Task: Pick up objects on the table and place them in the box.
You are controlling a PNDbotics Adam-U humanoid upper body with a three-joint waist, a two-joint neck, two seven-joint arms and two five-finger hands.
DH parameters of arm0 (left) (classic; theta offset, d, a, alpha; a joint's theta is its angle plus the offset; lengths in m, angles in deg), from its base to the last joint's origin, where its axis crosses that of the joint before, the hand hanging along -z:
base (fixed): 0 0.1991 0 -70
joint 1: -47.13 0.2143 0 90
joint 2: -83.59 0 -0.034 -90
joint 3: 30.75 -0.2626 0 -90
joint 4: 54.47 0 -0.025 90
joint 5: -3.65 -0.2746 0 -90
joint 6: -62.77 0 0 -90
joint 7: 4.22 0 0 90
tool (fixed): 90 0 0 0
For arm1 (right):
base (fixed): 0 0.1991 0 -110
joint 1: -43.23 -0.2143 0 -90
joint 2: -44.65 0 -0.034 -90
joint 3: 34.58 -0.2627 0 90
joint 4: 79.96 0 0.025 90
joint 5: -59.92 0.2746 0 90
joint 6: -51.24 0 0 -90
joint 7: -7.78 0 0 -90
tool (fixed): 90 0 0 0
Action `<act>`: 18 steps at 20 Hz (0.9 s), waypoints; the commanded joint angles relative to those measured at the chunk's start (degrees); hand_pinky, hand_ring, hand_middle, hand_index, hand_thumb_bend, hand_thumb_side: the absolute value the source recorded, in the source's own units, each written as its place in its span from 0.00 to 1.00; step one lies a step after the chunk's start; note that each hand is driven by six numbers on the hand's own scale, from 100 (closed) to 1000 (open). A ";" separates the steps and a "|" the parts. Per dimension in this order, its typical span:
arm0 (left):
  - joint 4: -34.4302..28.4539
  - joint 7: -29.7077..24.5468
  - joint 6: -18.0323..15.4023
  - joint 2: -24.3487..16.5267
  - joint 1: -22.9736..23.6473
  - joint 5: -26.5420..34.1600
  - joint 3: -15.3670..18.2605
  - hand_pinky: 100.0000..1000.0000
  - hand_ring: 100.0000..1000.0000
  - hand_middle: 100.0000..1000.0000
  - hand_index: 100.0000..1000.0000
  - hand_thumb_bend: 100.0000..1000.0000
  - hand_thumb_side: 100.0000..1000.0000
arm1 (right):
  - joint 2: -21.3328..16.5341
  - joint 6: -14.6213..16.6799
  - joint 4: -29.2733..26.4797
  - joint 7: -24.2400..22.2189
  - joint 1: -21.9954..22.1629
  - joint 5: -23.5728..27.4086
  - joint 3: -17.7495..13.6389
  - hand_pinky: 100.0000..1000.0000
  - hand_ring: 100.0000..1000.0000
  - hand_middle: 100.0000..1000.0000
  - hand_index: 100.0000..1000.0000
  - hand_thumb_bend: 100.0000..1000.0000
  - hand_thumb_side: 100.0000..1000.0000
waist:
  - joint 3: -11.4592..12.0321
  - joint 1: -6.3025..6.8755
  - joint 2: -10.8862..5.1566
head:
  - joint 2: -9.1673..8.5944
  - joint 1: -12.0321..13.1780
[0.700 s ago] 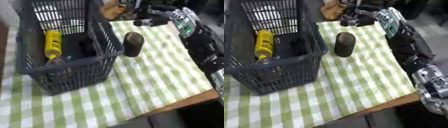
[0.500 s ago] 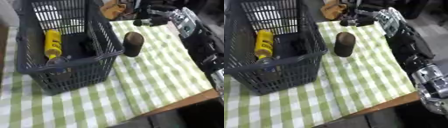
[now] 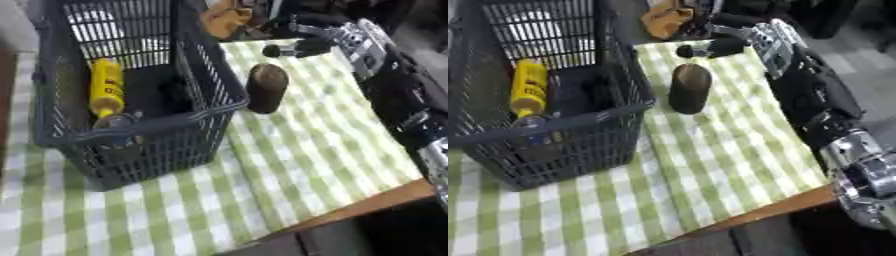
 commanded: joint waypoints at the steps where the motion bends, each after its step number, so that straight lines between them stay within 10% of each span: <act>1: -0.69 -0.13 -0.14 -0.41 -0.43 0.16 0.08 0.37 0.95 0.82 0.80 0.69 0.82 | -0.78 4.19 0.03 -4.18 -1.25 -0.56 -0.06 0.88 0.93 0.90 0.99 0.61 0.59 | -0.02 0.45 -1.62 | 0.06 -0.15; 18: -0.67 -0.17 -0.13 -0.39 -0.36 0.20 0.11 0.37 0.95 0.82 0.80 0.69 0.82 | 0.19 5.58 4.92 -5.38 -0.70 -4.42 0.25 0.93 0.96 0.92 1.00 0.62 0.62 | 0.00 0.60 -1.39 | 0.29 -0.36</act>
